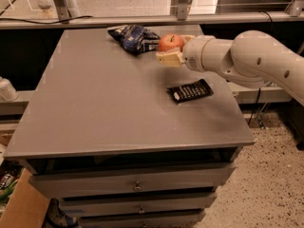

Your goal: Move apple near blue chip bag

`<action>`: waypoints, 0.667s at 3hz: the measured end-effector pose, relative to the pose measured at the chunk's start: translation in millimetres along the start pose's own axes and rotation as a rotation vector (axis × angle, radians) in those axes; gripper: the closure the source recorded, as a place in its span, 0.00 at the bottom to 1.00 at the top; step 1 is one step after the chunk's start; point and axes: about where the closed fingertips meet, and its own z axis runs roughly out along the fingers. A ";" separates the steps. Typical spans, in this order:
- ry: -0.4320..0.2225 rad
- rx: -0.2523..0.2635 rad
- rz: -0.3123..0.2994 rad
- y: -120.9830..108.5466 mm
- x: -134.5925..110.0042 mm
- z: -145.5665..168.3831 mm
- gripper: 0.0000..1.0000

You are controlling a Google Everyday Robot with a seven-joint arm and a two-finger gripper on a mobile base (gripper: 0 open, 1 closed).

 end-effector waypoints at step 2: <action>-0.022 0.058 0.110 -66.0 30.0 29.3 1.00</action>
Offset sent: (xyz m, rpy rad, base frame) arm 0.1038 -0.0644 -0.0348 0.1226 0.0543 -0.1278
